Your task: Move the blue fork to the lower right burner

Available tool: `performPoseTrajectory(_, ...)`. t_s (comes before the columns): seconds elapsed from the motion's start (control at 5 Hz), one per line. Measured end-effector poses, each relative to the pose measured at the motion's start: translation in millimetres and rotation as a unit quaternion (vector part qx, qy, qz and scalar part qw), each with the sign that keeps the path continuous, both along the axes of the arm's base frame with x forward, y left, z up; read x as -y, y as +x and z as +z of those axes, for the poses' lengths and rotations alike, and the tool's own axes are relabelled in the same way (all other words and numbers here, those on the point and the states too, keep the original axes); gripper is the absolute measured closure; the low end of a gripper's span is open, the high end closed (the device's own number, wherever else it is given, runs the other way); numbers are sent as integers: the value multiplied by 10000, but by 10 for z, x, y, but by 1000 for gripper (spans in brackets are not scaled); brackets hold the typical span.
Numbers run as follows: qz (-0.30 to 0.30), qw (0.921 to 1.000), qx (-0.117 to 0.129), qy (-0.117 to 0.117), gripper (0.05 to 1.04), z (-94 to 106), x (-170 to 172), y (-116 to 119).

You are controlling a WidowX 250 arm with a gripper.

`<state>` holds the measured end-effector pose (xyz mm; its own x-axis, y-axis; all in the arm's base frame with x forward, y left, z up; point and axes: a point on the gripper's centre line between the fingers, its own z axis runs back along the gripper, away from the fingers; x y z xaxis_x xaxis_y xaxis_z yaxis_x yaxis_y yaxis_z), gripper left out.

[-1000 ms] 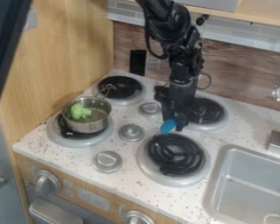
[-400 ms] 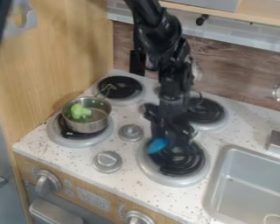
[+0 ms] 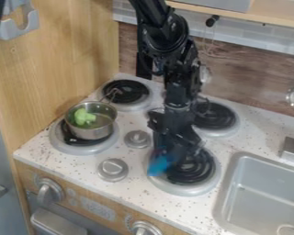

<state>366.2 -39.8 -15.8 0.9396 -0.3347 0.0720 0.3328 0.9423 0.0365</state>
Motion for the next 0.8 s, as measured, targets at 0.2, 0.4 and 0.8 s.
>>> performPoseTrajectory(0.2,-1,10000,-79,-14,73,88,19,52)
performPoseTrajectory(0.4,60,9998,-205,-37,72,105,27,31)
performPoseTrajectory(0.8,416,9990,-111,-117,85,346,-7,-3)
